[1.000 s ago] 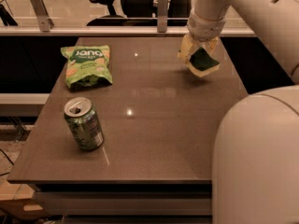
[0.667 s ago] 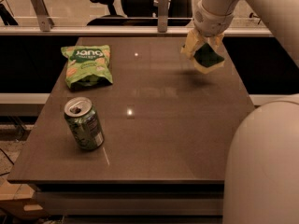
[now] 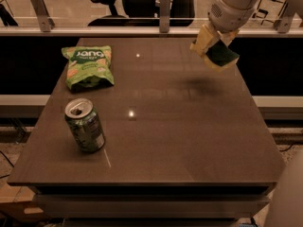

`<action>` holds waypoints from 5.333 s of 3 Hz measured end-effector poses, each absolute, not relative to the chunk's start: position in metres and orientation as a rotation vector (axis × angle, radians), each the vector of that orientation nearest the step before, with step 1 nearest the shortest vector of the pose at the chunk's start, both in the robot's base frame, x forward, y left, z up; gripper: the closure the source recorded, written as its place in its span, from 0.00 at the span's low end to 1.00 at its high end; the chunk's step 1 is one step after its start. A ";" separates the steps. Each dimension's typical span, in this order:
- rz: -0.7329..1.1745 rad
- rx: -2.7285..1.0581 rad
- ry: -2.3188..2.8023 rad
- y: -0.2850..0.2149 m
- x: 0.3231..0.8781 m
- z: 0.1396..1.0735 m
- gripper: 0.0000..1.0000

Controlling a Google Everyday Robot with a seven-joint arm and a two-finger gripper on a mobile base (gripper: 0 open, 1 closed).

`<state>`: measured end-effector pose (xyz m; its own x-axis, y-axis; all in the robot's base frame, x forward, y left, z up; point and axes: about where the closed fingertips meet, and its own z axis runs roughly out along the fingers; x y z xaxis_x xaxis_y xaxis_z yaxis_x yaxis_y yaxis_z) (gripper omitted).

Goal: Move sponge near green can

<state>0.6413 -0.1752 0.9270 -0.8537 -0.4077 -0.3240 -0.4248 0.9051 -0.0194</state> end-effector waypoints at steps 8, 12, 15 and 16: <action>0.434 -1.356 2.343 -0.125 0.464 0.944 1.00; 0.703 -1.527 2.186 -0.063 0.429 0.929 1.00; 0.686 -1.397 2.177 -0.036 0.424 0.906 1.00; 0.711 -1.414 2.151 -0.028 0.419 0.904 1.00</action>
Offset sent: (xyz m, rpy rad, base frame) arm -0.0883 -0.0078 0.0392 -0.0354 -0.0957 0.1606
